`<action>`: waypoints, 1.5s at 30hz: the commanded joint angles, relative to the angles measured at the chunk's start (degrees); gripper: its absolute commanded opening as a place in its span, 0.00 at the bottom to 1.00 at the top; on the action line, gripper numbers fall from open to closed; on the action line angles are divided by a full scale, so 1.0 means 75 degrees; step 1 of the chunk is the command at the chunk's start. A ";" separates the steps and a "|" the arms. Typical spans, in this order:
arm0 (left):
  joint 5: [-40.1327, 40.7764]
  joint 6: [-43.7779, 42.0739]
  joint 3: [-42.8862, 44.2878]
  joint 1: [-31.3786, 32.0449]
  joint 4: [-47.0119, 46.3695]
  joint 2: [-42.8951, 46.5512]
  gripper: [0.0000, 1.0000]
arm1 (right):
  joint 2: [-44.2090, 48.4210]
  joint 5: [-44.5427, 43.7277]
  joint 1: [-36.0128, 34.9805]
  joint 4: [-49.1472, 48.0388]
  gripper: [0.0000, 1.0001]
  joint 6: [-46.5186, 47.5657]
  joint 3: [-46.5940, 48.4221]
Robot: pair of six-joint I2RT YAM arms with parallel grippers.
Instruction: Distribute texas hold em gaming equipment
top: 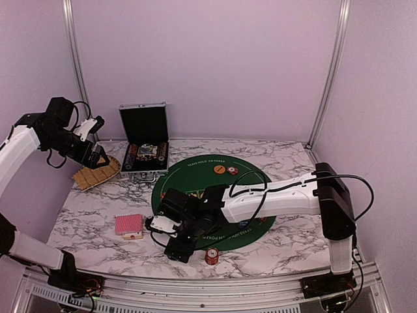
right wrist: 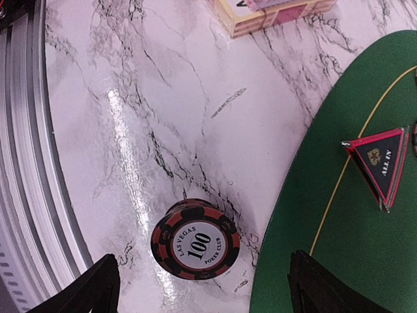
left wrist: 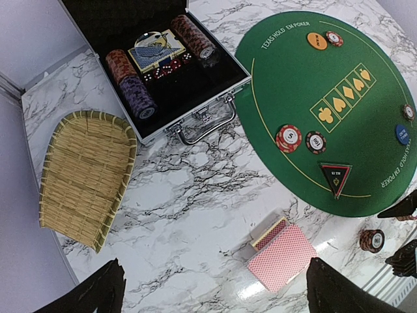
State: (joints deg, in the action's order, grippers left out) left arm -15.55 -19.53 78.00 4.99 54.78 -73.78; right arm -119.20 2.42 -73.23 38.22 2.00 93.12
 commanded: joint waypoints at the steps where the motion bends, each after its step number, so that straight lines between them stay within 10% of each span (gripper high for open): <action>1: -0.0031 0.0002 0.0200 0.0041 0.0300 0.0172 0.99 | -0.0323 0.0188 -0.0033 0.0024 0.86 0.0145 0.0398; 26: 0.0030 -0.0045 0.0233 0.0049 0.0332 0.0138 0.99 | -0.0610 0.0325 -0.0044 -0.0033 0.36 0.0109 0.0580; 45: 0.0047 -0.0068 0.0221 0.0045 0.0325 0.0164 0.99 | -0.0612 0.0228 -0.0047 -0.0102 0.47 0.0085 0.0468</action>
State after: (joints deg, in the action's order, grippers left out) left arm -15.35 -19.62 78.06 5.10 55.57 -73.78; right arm -123.22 4.23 -73.23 38.17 3.05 96.05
